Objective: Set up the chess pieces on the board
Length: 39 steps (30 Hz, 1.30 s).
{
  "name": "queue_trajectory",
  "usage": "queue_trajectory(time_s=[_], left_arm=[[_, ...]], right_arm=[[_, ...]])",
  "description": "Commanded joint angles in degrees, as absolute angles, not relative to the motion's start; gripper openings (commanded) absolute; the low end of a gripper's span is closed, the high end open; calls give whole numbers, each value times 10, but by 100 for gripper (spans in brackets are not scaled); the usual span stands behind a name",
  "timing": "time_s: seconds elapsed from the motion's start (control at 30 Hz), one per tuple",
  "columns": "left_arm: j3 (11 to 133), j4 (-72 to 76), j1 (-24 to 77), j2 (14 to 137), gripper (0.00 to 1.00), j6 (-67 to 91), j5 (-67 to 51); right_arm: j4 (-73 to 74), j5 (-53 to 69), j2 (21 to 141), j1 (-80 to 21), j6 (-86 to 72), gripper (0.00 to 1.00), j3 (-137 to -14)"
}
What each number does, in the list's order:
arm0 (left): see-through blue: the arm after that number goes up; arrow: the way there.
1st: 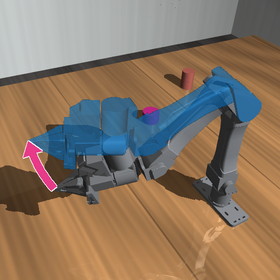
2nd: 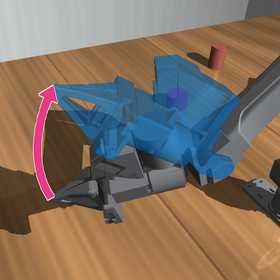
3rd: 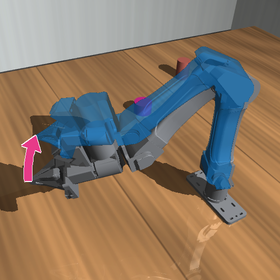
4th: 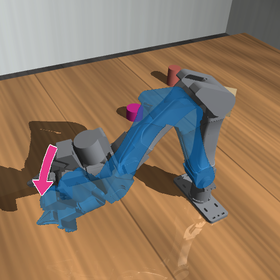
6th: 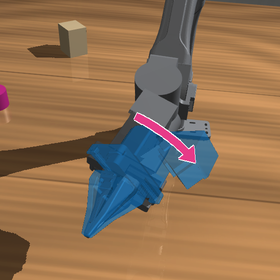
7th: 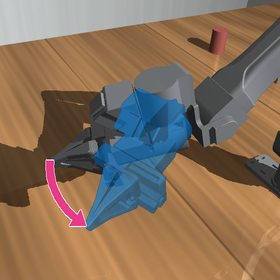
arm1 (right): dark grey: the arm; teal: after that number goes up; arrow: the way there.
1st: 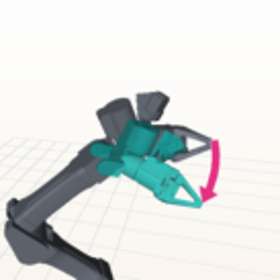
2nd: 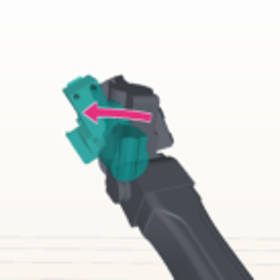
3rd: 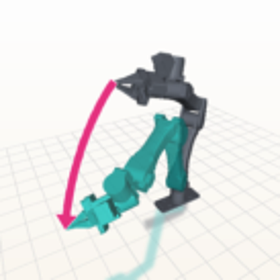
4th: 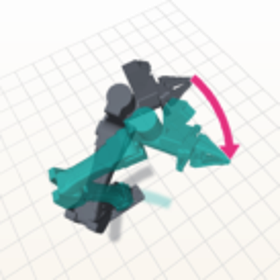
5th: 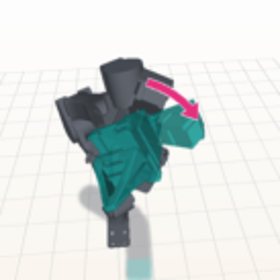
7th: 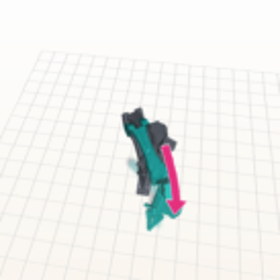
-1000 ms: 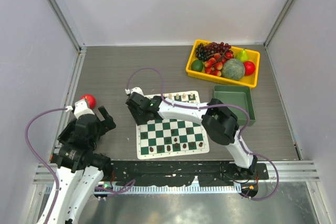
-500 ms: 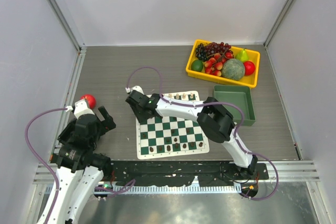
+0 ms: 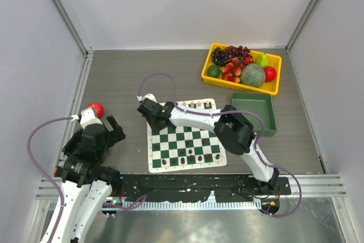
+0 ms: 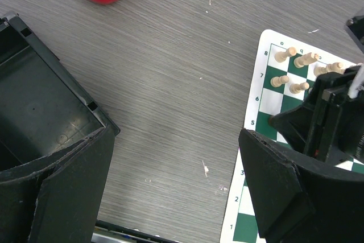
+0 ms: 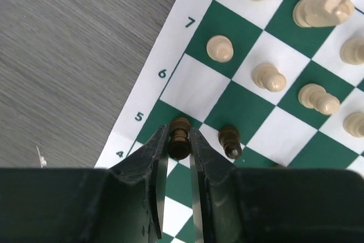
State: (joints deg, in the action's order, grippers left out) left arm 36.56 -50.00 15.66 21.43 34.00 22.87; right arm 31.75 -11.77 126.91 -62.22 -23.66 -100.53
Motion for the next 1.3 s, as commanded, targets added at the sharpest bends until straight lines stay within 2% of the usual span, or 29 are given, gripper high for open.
queue_trajectory(time_s=[0.0,0.3,0.6,1.27], left_arm=[[365,-486,154,220,99,338,229],[365,-488,155,218,99,339,230],[365,-489,155,213,99,338,232],[366,-487,155,213,99,338,231]], right_arm=[[309,-135,1179,-637,-225,20,-983],[289,-146,1079,-711,-257,19,-877],[285,-127,1123,-773,-291,19,-865],[279,-100,1136,-780,-296,19,-821]])
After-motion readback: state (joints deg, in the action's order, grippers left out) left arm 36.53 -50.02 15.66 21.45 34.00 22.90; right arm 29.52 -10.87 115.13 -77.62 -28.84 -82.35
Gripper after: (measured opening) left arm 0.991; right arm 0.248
